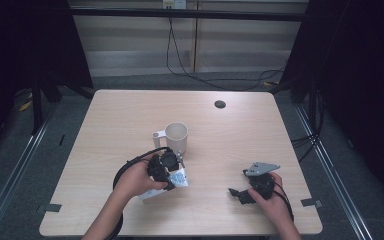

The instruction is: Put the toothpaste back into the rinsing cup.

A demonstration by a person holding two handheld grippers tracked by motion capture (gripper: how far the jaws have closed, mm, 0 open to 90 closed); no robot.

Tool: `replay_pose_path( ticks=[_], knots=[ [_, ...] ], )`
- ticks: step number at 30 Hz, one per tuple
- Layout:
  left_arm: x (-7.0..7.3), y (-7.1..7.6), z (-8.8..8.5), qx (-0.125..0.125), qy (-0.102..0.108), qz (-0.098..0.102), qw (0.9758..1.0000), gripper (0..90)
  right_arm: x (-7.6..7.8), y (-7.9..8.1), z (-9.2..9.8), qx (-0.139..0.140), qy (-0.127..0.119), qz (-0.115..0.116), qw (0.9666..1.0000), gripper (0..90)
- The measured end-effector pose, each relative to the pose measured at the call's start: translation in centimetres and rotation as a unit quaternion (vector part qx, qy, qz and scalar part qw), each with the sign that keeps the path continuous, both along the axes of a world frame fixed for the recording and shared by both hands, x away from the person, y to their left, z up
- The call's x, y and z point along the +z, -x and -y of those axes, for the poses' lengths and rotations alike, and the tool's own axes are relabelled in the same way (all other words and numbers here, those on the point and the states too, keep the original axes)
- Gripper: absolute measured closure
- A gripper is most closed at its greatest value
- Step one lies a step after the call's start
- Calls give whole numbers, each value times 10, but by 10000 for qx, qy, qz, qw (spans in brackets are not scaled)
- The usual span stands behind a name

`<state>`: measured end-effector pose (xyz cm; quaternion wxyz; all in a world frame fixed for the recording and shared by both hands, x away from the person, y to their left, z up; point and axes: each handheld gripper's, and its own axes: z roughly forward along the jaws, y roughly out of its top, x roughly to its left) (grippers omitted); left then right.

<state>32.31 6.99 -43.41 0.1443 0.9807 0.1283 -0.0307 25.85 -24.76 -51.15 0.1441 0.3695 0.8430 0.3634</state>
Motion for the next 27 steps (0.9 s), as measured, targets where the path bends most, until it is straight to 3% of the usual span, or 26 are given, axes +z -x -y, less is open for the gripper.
replay_pose_path(
  ticks=[2,3,4,7,9,11,18,22,24,27],
  knots=[
    [4,0,-3,2,201,25,9998,650,0,0,0,4,0,5,10000,100],
    [4,0,-3,2,201,25,9998,651,0,0,0,2,1,3,10000,99],
    [8,0,-6,94,471,47,9988,651,0,0,0,2,0,2,10000,100],
    [12,0,-10,161,767,79,9969,653,0,0,0,0,0,1,10000,100],
    [13,-1,-11,160,847,89,9962,654,0,0,0,-1,1,1,10000,99],
    [16,-1,-14,208,1056,132,9941,654,0,0,0,3,0,4,10000,100],
    [21,-1,-15,244,1297,162,9911,655,0,0,0,-1,1,0,10000,100],
    [24,-1,-15,404,1598,212,9861,655,0,0,0,-2,-3,4,10000,99],
    [25,-2,-16,411,1640,230,9853,655,0,0,0,0,1,1,10000,99],
    [29,-3,-16,432,1792,332,9823,656,0,0,0,3,-1,3,10000,100]
  ],
)
